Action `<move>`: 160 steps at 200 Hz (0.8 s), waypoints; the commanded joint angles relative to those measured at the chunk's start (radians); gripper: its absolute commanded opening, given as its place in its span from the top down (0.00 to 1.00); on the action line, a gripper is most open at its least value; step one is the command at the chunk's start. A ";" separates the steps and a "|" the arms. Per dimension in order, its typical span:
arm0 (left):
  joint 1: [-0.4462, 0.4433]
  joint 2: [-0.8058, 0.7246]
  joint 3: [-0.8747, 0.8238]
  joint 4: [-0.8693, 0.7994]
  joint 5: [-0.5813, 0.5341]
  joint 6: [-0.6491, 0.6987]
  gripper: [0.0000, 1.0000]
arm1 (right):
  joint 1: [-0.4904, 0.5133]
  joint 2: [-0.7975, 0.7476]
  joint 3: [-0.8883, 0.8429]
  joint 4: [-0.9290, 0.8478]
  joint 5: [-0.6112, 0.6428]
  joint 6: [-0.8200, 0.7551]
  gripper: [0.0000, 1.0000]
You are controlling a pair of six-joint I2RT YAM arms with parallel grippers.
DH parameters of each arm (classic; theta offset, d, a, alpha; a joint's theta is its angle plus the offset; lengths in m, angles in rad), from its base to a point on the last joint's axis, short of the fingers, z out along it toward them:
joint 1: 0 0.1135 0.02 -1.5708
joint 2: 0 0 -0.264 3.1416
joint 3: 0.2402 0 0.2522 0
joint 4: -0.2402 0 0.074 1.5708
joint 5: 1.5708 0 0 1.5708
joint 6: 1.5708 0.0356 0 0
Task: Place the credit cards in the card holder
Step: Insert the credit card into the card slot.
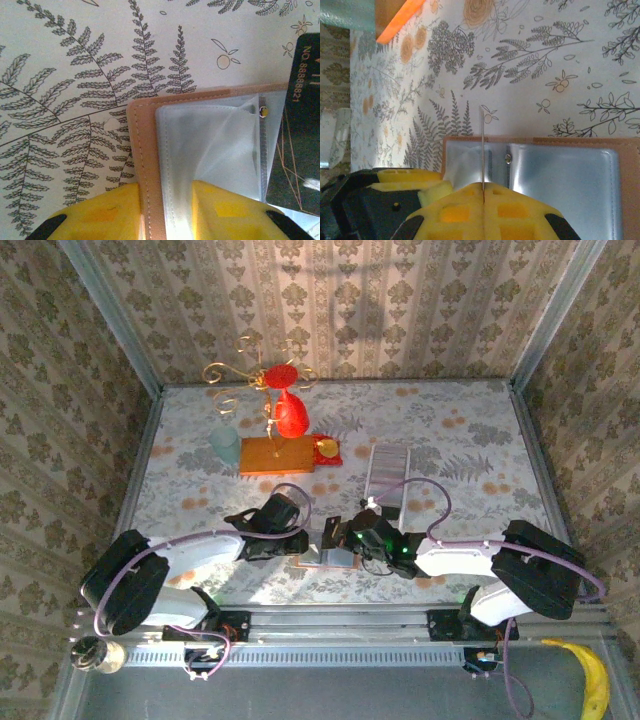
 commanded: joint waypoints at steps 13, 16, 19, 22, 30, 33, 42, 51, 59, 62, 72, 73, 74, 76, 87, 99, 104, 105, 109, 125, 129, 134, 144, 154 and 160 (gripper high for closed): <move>-0.008 -0.005 -0.034 -0.063 0.006 -0.011 0.69 | 0.015 0.038 -0.016 0.086 0.064 0.026 1.00; -0.007 -0.005 -0.034 -0.062 0.006 -0.012 0.69 | 0.017 0.039 -0.016 0.092 0.064 0.025 1.00; -0.007 -0.007 -0.035 -0.062 0.007 -0.011 0.69 | 0.019 0.042 -0.016 0.098 0.063 0.024 1.00; -0.008 -0.006 -0.036 -0.063 0.008 -0.013 0.69 | 0.020 0.045 -0.016 0.102 0.064 0.023 1.00; -0.007 -0.007 -0.037 -0.063 0.007 -0.013 0.69 | 0.023 0.051 -0.016 0.109 0.064 0.025 1.00; -0.007 -0.008 -0.037 -0.062 0.006 -0.015 0.69 | 0.024 0.054 -0.016 0.114 0.063 0.026 1.00; -0.007 -0.011 -0.039 -0.063 0.006 -0.016 0.69 | 0.025 0.060 -0.016 0.115 0.060 0.028 1.00; -0.007 -0.013 -0.042 -0.061 0.006 -0.017 0.69 | 0.026 0.064 -0.016 0.112 0.061 0.029 1.00; -0.007 -0.017 -0.044 -0.059 0.006 -0.018 0.69 | 0.027 0.064 -0.020 0.110 0.065 0.029 1.00; -0.006 -0.017 -0.045 -0.059 0.007 -0.018 0.69 | 0.027 0.064 -0.021 0.110 0.066 0.030 1.00; -0.007 -0.021 -0.046 -0.061 0.004 -0.019 0.69 | 0.028 0.063 -0.028 0.111 0.073 0.030 1.00; -0.007 -0.020 -0.046 -0.061 0.004 -0.020 0.69 | 0.028 0.063 -0.028 0.111 0.075 0.030 1.00; -0.007 -0.020 -0.046 -0.061 0.005 -0.020 0.69 | 0.028 0.064 -0.029 0.111 0.077 0.030 1.00; -0.007 -0.020 -0.046 -0.061 0.004 -0.020 0.69 | 0.029 0.064 -0.030 0.112 0.080 0.030 1.00; -0.008 -0.023 -0.047 -0.062 0.004 -0.020 0.69 | 0.030 0.060 -0.040 0.115 0.088 0.037 1.00; -0.006 -0.026 -0.049 -0.062 0.004 -0.020 0.69 | 0.031 0.062 -0.044 0.127 0.081 0.041 1.00; -0.006 -0.026 -0.049 -0.062 0.004 -0.019 0.69 | 0.031 0.065 -0.044 0.130 0.075 0.041 1.00; -0.007 -0.027 -0.050 -0.062 0.004 -0.019 0.69 | 0.031 0.066 -0.043 0.130 0.074 0.041 1.00; -0.007 -0.028 -0.051 -0.064 0.004 -0.020 0.69 | 0.032 0.067 -0.042 0.131 0.068 0.042 1.00; -0.007 -0.029 -0.052 -0.061 0.004 -0.023 0.69 | 0.043 0.072 -0.038 0.137 0.051 0.043 1.00; -0.008 -0.031 -0.054 -0.061 0.003 -0.023 0.69 | 0.046 0.072 -0.038 0.138 0.047 0.044 1.00; -0.007 -0.031 -0.054 -0.059 0.003 -0.022 0.69 | 0.049 0.072 -0.037 0.137 0.043 0.047 1.00; -0.008 -0.032 -0.057 -0.058 0.003 -0.024 0.69 | 0.058 0.070 -0.039 0.135 0.035 0.053 1.00; -0.008 -0.034 -0.059 -0.056 0.003 -0.026 0.69 | 0.068 0.067 -0.039 0.127 0.031 0.060 1.00; -0.007 -0.034 -0.060 -0.056 0.001 -0.025 0.69 | 0.074 0.065 -0.040 0.116 0.029 0.066 1.00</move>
